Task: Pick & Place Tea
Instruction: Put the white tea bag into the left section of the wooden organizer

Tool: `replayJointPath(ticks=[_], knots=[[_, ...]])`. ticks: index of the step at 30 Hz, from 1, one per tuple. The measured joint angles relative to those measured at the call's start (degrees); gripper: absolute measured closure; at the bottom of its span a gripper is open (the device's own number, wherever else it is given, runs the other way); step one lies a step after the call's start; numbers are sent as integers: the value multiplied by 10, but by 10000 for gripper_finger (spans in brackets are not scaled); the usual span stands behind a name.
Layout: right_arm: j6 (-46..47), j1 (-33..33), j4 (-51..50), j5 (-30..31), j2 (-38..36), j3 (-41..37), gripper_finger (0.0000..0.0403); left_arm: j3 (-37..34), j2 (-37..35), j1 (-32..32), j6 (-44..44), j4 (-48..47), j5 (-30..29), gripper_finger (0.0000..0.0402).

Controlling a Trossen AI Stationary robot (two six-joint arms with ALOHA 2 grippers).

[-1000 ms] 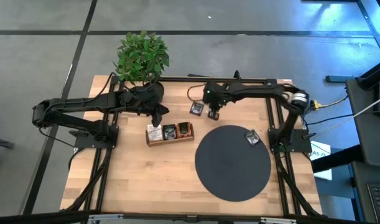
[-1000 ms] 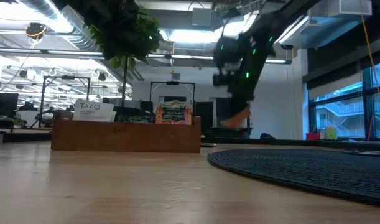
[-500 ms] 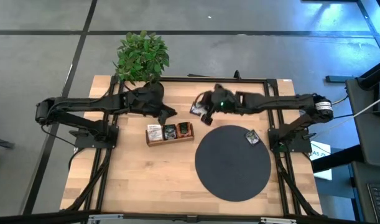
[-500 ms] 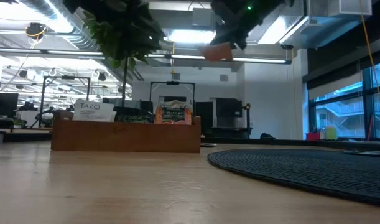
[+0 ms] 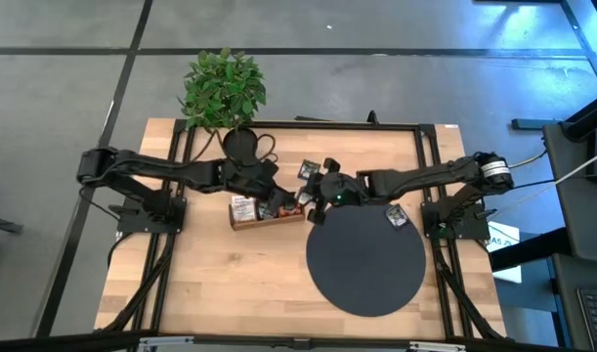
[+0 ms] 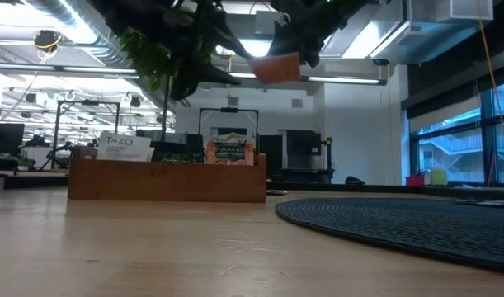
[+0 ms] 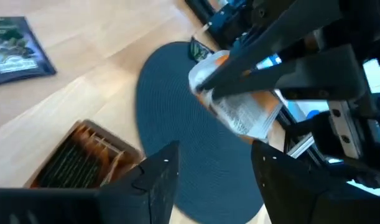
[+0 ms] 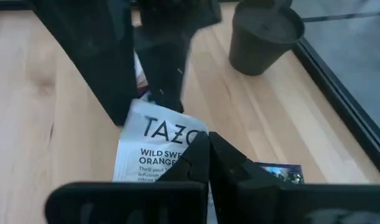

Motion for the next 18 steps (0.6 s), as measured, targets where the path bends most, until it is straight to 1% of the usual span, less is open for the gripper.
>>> replayJointPath(ticks=[9, 12, 18], knots=[[0, 17, 3, 2, 10, 0, 398, 0, 8, -6, -1, 49, -4, 209], [-4, 21, 5, 25, 9, 0, 398, 0, 8, -7, -1, 45, -5, 213], [-5, 22, 8, 31, 9, 0, 398, 0, 8, -7, -15, 41, -7, 224]])
